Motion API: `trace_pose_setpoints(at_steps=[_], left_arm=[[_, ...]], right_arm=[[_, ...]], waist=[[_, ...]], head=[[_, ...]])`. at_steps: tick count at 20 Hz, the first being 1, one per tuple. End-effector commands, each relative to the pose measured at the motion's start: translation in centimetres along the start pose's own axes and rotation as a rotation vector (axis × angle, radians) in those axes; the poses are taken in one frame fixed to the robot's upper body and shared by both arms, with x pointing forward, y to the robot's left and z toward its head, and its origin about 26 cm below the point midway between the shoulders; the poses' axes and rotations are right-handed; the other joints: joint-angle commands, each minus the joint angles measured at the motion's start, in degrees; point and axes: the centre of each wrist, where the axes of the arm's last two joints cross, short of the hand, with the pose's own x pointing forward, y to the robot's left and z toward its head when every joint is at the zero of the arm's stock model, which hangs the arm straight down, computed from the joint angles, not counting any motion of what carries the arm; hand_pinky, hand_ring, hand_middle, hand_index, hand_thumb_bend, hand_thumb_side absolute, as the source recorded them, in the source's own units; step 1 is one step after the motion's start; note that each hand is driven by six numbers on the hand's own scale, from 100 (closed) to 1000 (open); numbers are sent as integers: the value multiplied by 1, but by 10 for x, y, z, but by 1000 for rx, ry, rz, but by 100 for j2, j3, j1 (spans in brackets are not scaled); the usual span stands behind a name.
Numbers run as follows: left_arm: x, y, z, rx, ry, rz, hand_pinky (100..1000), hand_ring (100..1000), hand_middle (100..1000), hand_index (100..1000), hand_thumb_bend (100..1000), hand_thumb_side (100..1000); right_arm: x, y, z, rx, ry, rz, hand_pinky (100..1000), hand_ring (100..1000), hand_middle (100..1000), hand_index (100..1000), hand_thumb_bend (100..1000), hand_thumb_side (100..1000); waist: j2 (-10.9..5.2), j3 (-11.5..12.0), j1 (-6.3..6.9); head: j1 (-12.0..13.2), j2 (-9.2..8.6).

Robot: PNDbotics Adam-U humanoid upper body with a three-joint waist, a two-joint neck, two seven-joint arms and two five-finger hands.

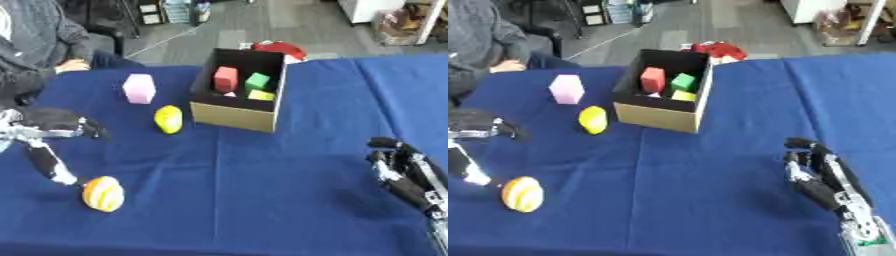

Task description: Pick up objects on the table and place them in the box.

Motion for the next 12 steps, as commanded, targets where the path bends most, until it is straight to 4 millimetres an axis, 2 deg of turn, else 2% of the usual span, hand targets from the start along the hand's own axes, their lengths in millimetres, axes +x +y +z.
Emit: trace_pose_setpoints(at_steps=[1, 5, 12], left_arm=[[1, 9, 1, -343, -245, -248, 829, 778, 815, 926, 534, 515], [4, 0, -9, -389, -273, -266, 823, 773, 811, 924, 539, 545], [0, -14, -10, -434, -267, -251, 819, 766, 800, 917, 551, 562]], right_arm=[[5, -8, -3, -1, -14, 28, 765, 675, 741, 810, 100, 321], [4, -8, -3, -1, -12, 27, 765, 675, 741, 810, 100, 317], [3, -8, -2, -3, -7, 26, 765, 675, 741, 810, 100, 312]], waist=[[-129, -10, 64], [-120, -24, 65], [-122, -13, 68]], head=[[27, 21], [38, 21], [36, 21]])
